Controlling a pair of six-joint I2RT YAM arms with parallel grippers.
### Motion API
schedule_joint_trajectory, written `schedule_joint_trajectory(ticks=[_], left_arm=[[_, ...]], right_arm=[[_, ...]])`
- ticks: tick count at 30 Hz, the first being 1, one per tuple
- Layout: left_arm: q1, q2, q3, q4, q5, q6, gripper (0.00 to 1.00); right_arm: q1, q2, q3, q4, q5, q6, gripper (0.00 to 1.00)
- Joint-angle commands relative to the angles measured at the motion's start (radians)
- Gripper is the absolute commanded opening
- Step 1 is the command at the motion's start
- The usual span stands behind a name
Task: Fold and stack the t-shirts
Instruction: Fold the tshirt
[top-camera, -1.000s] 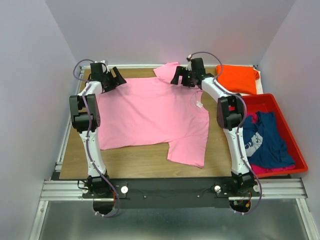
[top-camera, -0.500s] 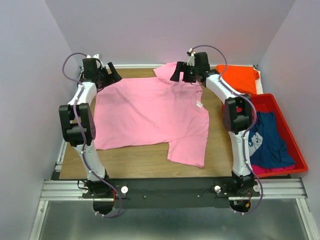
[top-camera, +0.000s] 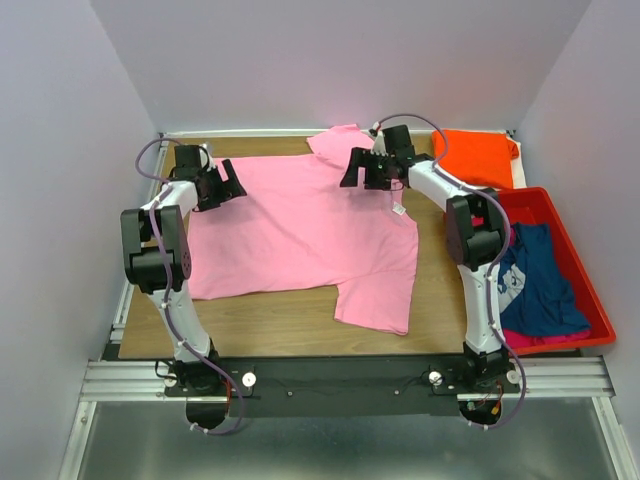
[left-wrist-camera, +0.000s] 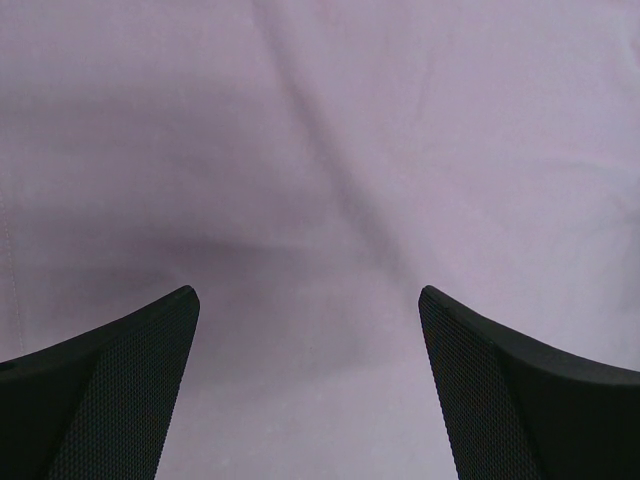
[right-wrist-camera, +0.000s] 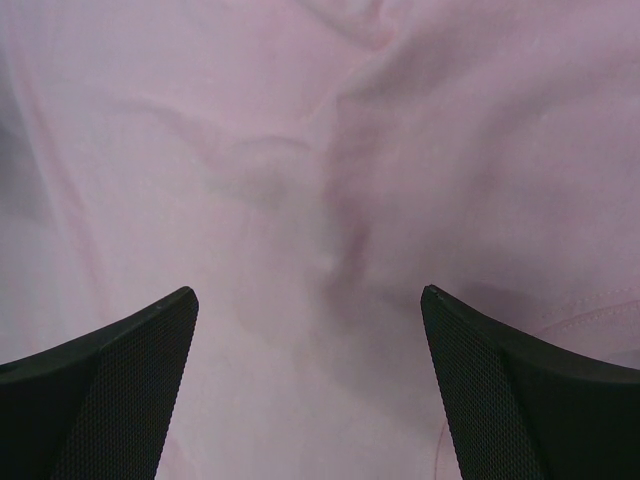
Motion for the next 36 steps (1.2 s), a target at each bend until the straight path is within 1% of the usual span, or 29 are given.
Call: schedule_joint_trajectory(ticks=[1, 5, 13, 21, 27, 30, 32, 36], left_arm=[[0.01, 0.036, -0.016, -0.011, 0.012, 0.031, 0.98], [0.019, 0.087, 0.001, -0.003, 0.035, 0.03, 0.98], [0.03, 0.199, 0.11, -0.05, 0.058, 0.056, 0.98], [0.031, 0.288, 0.228, -0.066, 0.097, 0.047, 0.98], [0.028, 0.389, 0.381, -0.064, 0.139, 0.051, 0.98], [0.017, 0.447, 0.48, -0.083, 0.155, 0.051, 0.98], [0.007, 0.466, 0.543, -0.092, 0.149, 0.056, 0.98], [-0.009, 0.458, 0.59, -0.097, 0.12, 0.06, 0.98]], right_arm=[[0.004, 0.0, -0.03, -0.011, 0.01, 0.031, 0.98], [0.004, 0.02, -0.039, -0.012, 0.048, 0.065, 0.98], [-0.002, 0.064, -0.02, -0.015, 0.126, 0.125, 0.98], [-0.059, 0.178, 0.059, -0.024, 0.11, 0.203, 0.98], [-0.096, 0.25, 0.202, -0.035, 0.119, 0.217, 0.98], [-0.106, 0.294, 0.28, -0.041, 0.091, 0.218, 0.98], [-0.112, 0.319, 0.318, -0.044, 0.067, 0.208, 0.98], [-0.112, 0.334, 0.377, -0.044, 0.042, 0.175, 0.98]])
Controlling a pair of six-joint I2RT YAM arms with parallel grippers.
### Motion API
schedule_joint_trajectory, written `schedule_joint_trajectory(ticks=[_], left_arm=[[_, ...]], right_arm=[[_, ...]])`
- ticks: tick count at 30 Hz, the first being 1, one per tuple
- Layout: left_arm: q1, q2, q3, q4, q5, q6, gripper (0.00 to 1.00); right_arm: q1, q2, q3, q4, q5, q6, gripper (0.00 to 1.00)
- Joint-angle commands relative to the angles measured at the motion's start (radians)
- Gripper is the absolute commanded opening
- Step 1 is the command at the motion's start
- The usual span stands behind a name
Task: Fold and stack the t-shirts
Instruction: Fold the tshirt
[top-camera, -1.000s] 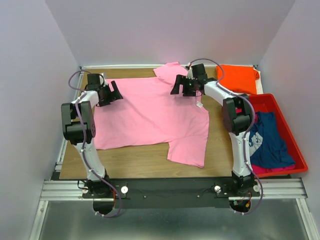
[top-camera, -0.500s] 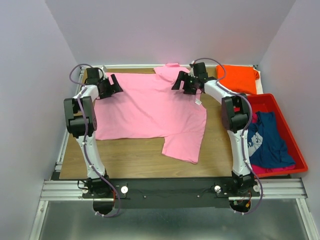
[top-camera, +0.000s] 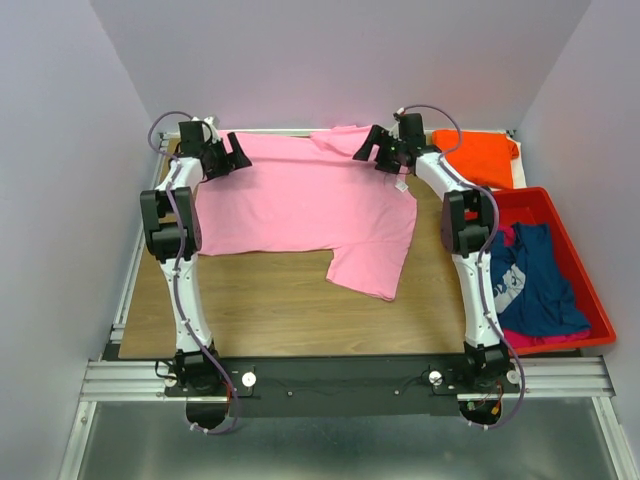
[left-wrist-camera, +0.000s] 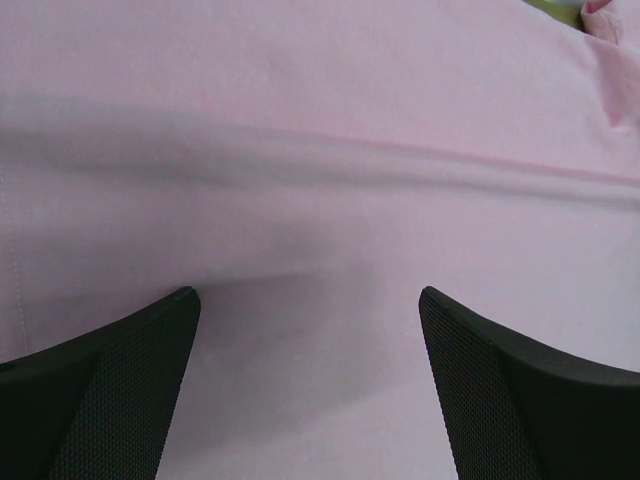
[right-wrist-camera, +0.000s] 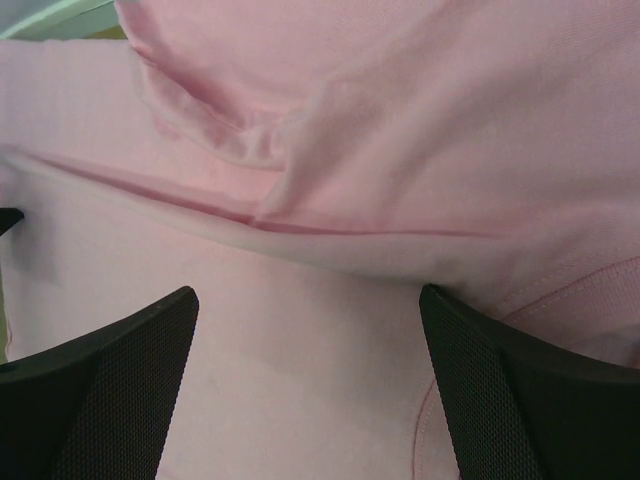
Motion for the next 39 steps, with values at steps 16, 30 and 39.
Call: schedule_joint_trajectory(ticks=[16, 30, 39], left_arm=[[0.01, -0.644, -0.75, 0.127, -0.545, -0.14, 0.98], [0.085, -0.923, -1.073, 0.044, -0.691, -0.248, 0.98], [0.132, -0.939, -1.137, 0.062, -0.65, -0.251, 0.87]], right_arm=[[-0.006, -0.04, -0.002, -0.078, -0.029, -0.128, 0.98], [-0.006, -0.261, -0.144, -0.076, 0.008, -0.15, 0.98], [-0.008, -0.329, -0.259, -0.076, 0.021, -0.152, 0.98]])
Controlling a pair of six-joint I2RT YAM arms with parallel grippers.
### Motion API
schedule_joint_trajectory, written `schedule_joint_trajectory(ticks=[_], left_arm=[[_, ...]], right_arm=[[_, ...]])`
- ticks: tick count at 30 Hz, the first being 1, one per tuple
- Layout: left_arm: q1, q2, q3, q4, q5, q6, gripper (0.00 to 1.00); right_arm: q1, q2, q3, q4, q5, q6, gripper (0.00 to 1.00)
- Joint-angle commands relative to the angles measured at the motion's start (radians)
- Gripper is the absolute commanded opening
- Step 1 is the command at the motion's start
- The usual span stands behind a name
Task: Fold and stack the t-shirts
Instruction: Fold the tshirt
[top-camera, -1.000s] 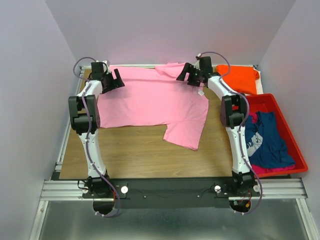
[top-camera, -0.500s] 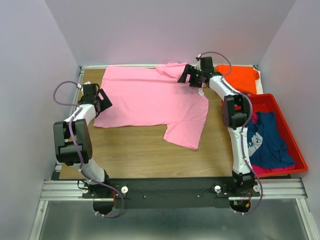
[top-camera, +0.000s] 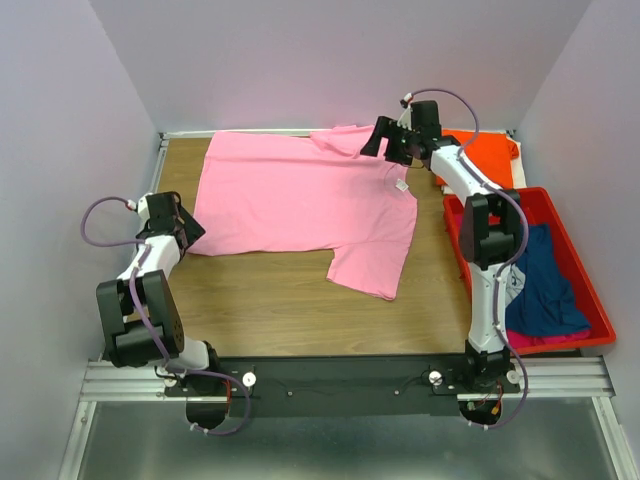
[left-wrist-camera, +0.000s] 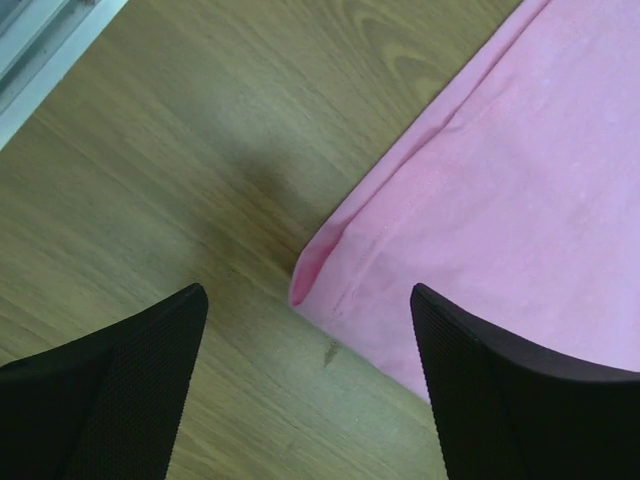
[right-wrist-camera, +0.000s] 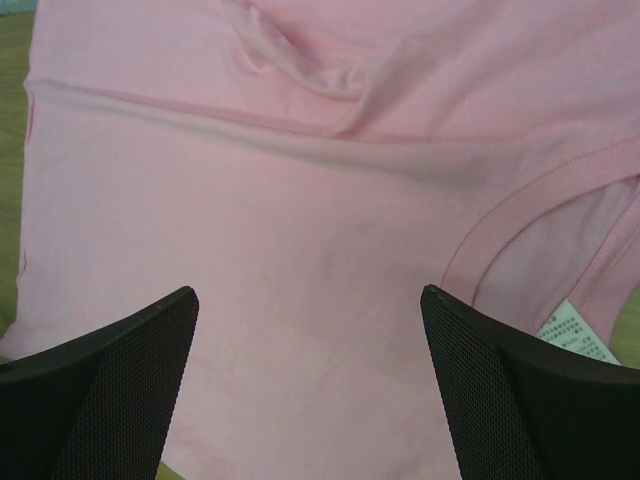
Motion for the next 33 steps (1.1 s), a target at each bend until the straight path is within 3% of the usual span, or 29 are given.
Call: schedule_joint_trajectory(ticks=[1, 6, 16, 20, 23, 26, 27, 33], left_arm=[[0.012, 0.014, -0.016, 0.021, 0.008, -0.009, 0.84], [0.021, 0.034, -0.045, 0.047, 0.036, -0.008, 0.64], [0.024, 0.125, -0.022, 0.081, 0.08, 0.014, 0.5], [0.024, 0.137, -0.019, 0.083, 0.083, 0.026, 0.34], [0.024, 0.145, -0.02, 0.081, 0.091, 0.032, 0.15], [0.024, 0.155, -0.014, 0.083, 0.105, 0.038, 0.09], [0.026, 0.16, -0.007, 0.083, 0.108, 0.043, 0.02], [0.026, 0.171, 0.03, 0.083, 0.137, 0.067, 0.0]], right_arm=[[-0.005, -0.032, -0.061, -0.012, 0.025, -0.013, 0.98], [-0.007, -0.064, -0.085, -0.01, 0.028, -0.016, 0.98], [-0.005, -0.095, -0.108, -0.012, 0.018, -0.01, 0.98], [-0.005, -0.117, -0.136, -0.012, 0.022, -0.01, 0.98], [-0.005, -0.15, -0.183, -0.013, 0.014, -0.013, 0.98], [-0.002, -0.204, -0.26, -0.015, -0.007, -0.016, 0.98], [0.002, -0.239, -0.286, -0.021, -0.012, -0.021, 0.97], [0.051, -0.359, -0.488, -0.137, 0.008, -0.058, 0.94]])
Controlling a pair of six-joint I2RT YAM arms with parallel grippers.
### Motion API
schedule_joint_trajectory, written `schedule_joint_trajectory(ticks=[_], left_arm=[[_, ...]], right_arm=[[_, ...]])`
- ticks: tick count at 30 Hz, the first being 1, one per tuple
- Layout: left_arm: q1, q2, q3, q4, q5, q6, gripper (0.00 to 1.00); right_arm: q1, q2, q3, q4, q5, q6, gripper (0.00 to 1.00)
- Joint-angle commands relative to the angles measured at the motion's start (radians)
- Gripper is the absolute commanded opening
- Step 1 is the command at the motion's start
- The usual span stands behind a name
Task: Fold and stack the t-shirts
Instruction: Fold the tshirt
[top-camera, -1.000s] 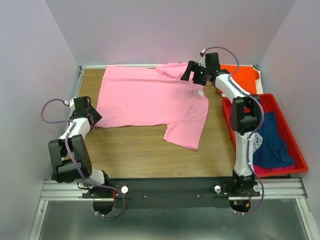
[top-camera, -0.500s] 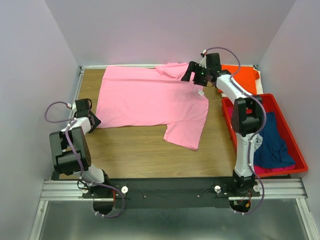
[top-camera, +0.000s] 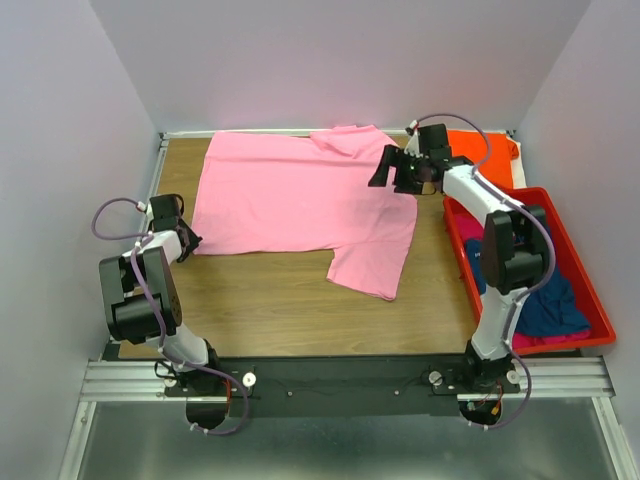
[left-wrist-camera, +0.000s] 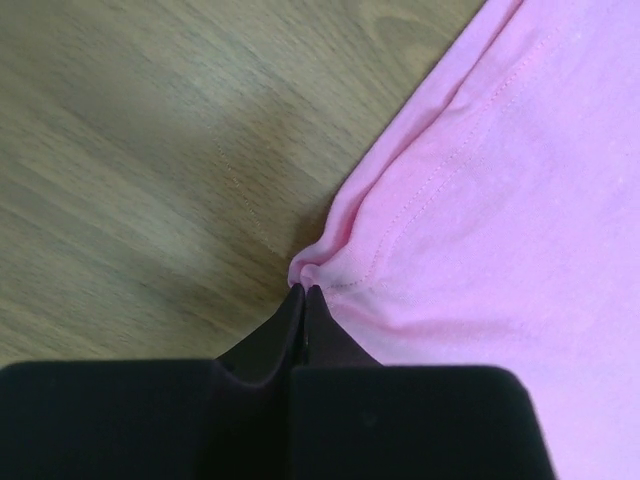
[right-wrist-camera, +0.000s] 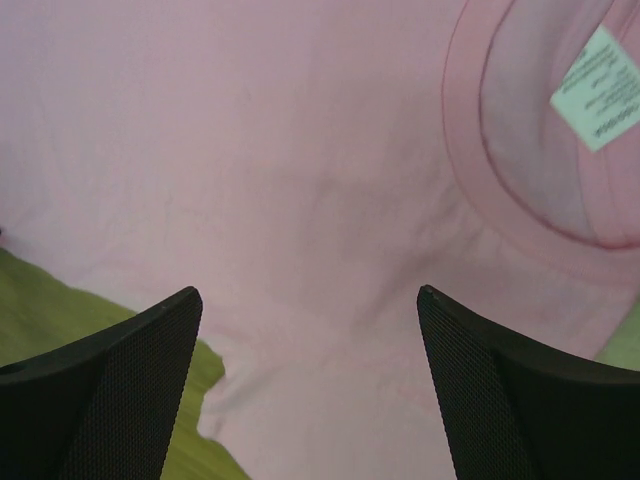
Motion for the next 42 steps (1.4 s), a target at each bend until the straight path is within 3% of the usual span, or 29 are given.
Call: schedule_joint_trajectory(ticks=[1, 12, 18, 22, 42], left_arm=[[0.009, 0.021, 0.036, -0.01, 0.037, 0.033, 0.0], [0.009, 0.008, 0.059, -0.007, 0.086, 0.061, 0.0], [0.009, -0.004, 0.039, 0.003, 0.117, 0.075, 0.0], [0.009, -0.004, 0.025, 0.006, 0.12, 0.084, 0.0], [0.009, -0.038, 0.01, -0.003, 0.132, 0.102, 0.0]], right_arm=[[0.05, -0.094, -0.116, -0.131, 0.027, -0.05, 0.93], [0.149, -0.363, -0.413, -0.433, 0.153, -0.011, 0.82], [0.166, -0.454, -0.547, -0.466, 0.147, 0.057, 0.59], [0.176, -0.474, -0.59, -0.464, 0.146, 0.089, 0.52], [0.233, -0.437, -0.689, -0.345, 0.156, 0.141, 0.47]])
